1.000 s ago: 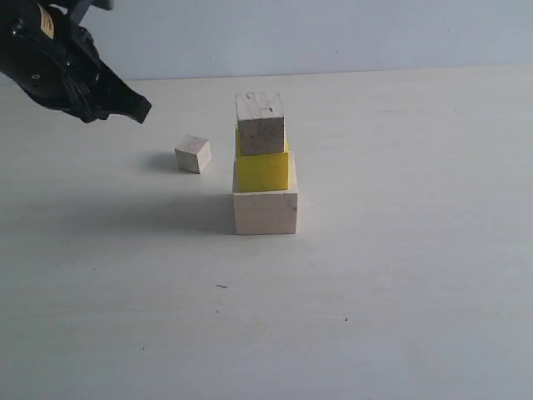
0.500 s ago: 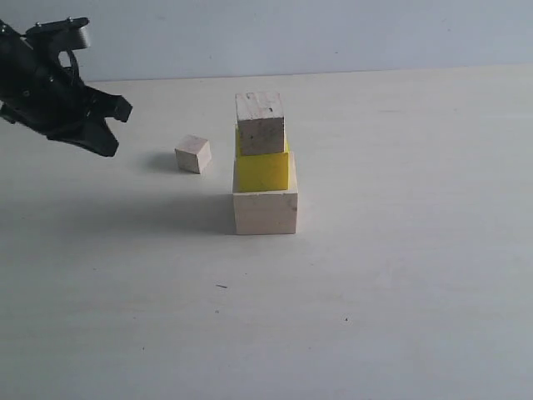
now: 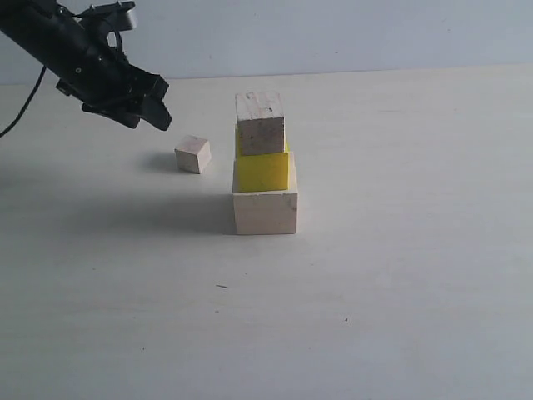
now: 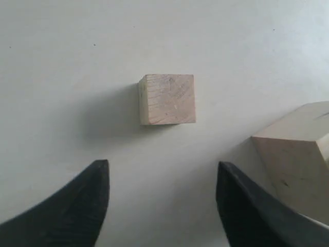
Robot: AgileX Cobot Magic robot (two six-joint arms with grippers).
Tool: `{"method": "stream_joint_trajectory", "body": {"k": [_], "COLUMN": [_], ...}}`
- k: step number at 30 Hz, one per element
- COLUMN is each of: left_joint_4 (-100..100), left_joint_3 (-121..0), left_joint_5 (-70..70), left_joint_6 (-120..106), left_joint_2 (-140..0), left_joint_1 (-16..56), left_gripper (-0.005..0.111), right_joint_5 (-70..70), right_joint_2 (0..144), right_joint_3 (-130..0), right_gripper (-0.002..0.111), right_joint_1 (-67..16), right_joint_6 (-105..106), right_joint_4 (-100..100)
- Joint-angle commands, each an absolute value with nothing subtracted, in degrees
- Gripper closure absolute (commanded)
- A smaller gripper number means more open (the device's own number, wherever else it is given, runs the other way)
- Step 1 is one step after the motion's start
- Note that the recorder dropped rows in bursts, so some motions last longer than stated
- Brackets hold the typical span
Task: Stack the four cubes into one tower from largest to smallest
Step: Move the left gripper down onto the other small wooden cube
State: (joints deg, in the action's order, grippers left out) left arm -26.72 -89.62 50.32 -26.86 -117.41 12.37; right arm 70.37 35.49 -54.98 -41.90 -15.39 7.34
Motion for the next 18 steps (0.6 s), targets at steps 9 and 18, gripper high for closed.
{"method": "stream_joint_trajectory", "body": {"k": [9, 18], "left_joint_4": [-31.23, -31.78], "left_joint_3": [-91.29, -91.33], "left_joint_5": [48.29, 44.32], "left_joint_6": [-35.35, -40.91], "left_joint_2": [-122.55, -122.55], "left_joint_1": [13.39, 15.46], "left_gripper": [0.030, 0.030], "right_joint_5": [69.96, 69.96], "right_joint_2": [35.31, 35.31], "right_joint_3": [-54.69, -54.69], "right_gripper": [0.108, 0.108], "right_joint_1": [-42.01, -42.01], "right_joint_6": [-16.62, -16.61], "right_joint_4": [7.34, 7.45]}}
